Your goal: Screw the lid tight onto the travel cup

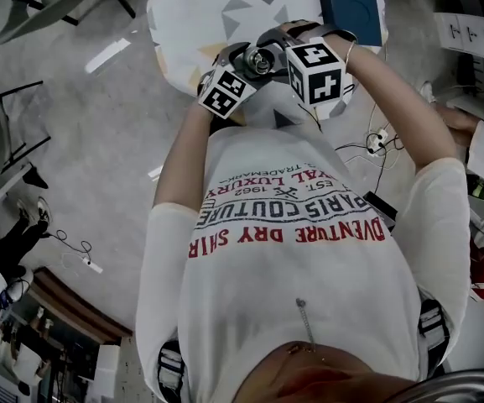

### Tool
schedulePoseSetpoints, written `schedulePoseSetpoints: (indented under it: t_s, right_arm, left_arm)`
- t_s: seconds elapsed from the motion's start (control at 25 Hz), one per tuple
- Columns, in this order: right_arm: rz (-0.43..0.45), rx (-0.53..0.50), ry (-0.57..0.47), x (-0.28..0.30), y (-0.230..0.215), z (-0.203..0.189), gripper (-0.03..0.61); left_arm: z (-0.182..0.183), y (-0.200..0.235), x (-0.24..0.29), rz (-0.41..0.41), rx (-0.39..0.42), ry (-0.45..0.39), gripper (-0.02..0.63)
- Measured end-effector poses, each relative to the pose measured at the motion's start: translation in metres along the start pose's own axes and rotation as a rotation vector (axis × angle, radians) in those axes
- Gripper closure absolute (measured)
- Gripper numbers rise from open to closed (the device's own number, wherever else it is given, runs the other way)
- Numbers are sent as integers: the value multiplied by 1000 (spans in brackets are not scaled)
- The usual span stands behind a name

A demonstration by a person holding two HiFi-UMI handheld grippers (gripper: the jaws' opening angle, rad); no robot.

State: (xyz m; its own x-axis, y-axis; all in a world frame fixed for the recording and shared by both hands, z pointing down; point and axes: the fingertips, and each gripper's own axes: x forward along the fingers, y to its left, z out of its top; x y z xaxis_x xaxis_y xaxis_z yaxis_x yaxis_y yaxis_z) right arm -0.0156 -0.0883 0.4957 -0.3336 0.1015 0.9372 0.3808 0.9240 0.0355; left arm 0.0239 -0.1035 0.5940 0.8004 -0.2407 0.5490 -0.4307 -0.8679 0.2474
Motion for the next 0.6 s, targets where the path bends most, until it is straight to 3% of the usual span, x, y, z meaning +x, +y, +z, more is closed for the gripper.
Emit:
schedulePoseSetpoints:
  t_s: [0.16,0.32,0.48,0.6]
  right_arm:
    - [61,-146,6,4,0,4,338]
    - [79,-209,-3,5,4,3,351]
    - [90,-209,-9,4,4,4,351]
    - [74,-133,-10,4,2,5,353]
  left_arm:
    - [-2,1,-1,1,-1,11,207]
    - [-1,0,1,-1,1,16,207]
    - [1,0,-2,2,-3,9,207]
    - [6,1,-3,18,-1,-25,207]
